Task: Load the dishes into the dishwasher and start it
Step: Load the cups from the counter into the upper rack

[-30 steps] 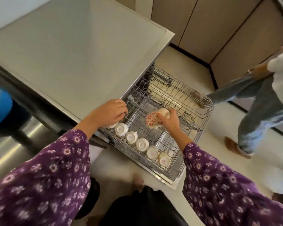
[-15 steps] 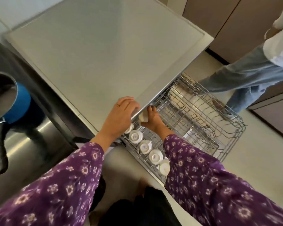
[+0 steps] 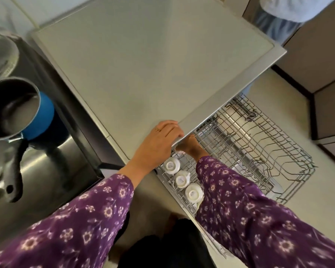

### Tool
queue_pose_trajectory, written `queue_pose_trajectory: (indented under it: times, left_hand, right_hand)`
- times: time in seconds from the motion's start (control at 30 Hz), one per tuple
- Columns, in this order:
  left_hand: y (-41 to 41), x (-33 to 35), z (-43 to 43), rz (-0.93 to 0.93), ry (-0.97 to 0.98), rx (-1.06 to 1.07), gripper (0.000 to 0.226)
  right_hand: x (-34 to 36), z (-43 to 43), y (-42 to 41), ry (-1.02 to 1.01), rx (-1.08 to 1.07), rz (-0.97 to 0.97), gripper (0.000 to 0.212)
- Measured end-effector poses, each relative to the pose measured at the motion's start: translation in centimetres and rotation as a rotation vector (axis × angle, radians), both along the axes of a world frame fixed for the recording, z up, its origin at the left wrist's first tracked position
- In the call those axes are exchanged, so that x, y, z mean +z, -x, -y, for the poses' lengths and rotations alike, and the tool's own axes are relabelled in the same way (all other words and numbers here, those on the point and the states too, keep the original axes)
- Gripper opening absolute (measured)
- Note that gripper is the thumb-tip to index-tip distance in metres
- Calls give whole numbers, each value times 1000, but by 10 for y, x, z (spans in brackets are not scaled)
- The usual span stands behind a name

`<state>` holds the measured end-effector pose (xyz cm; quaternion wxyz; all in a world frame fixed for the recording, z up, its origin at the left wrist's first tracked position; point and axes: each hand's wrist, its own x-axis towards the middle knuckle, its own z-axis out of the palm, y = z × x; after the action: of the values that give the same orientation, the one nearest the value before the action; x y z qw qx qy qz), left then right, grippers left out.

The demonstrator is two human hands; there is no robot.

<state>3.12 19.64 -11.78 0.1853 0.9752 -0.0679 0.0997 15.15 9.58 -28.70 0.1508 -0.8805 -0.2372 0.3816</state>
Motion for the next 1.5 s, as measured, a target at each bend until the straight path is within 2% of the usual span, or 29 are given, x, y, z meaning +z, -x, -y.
queue_pose_trajectory:
  times: [0.1,0.4,0.57,0.7,0.77,0.87,0.93,1.07,1.27,1.37,1.5]
  left_hand:
    - [1,1,0,9,12,2,31]
    - [3,2,0,29,7,0,30]
    - [3,3,1,8,18,8,30]
    - [2,2,1,-41,16,40,23]
    - [5,5,2,-57,34,48,23]
    - [9,8,2,-64,43,46,37]
    - [12,11,2,-64,53,58,33]
    - [24,16,3,-10,156,65,20]
    - [93,47,-28,138,336,197,16]
    - [147,76,-47,193,327,239,18]
    - [225,120,-85,348,247,300,14]
  right_hand:
    - [-4,-1,-4,59,-25,-42,64]
    - [-3,-11,-7,15,73,36,54]
    - [3,-9,-2,40,34,27,73]
    - [21,8,21,-30,-106,175,78]
    - [36,18,46,-108,-208,205,70]
    - [58,29,85,-140,-215,205,46]
    - [75,30,110,-162,-167,170,39]
    - [116,26,143,-248,27,78,37]
    - [176,-1,190,-200,299,-41,30]
    - [202,-38,245,-136,564,-88,29]
    - [238,-107,333,-124,808,-219,34]
